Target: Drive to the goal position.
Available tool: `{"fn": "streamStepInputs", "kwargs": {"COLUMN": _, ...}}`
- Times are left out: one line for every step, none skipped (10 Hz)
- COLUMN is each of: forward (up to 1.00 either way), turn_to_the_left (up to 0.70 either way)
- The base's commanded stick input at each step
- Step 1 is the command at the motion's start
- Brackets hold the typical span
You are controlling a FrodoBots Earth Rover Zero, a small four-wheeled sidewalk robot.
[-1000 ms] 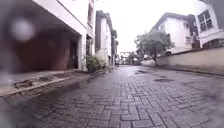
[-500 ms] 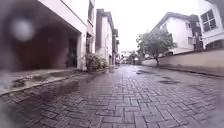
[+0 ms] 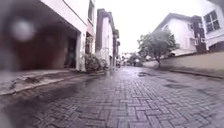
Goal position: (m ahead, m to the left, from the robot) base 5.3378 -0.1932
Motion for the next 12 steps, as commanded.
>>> {"fn": "streamStepInputs", "kwargs": {"forward": 0.70, "turn_to_the_left": 0.00}}
{"fn": "streamStepInputs", "kwargs": {"forward": 0.70, "turn_to_the_left": 0.00}}
{"fn": "streamStepInputs", "kwargs": {"forward": 0.70, "turn_to_the_left": 0.00}}
{"fn": "streamStepInputs", "kwargs": {"forward": 0.70, "turn_to_the_left": 0.00}}
{"fn": "streamStepInputs", "kwargs": {"forward": 0.70, "turn_to_the_left": 0.00}}
{"fn": "streamStepInputs", "kwargs": {"forward": 0.70, "turn_to_the_left": 0.00}}
{"fn": "streamStepInputs", "kwargs": {"forward": 0.70, "turn_to_the_left": 0.00}}
{"fn": "streamStepInputs", "kwargs": {"forward": 0.70, "turn_to_the_left": 0.00}}
{"fn": "streamStepInputs", "kwargs": {"forward": 0.70, "turn_to_the_left": 0.00}}
{"fn": "streamStepInputs", "kwargs": {"forward": 0.70, "turn_to_the_left": 0.00}}
{"fn": "streamStepInputs", "kwargs": {"forward": 0.70, "turn_to_the_left": 0.00}}
{"fn": "streamStepInputs", "kwargs": {"forward": 0.70, "turn_to_the_left": 0.00}}
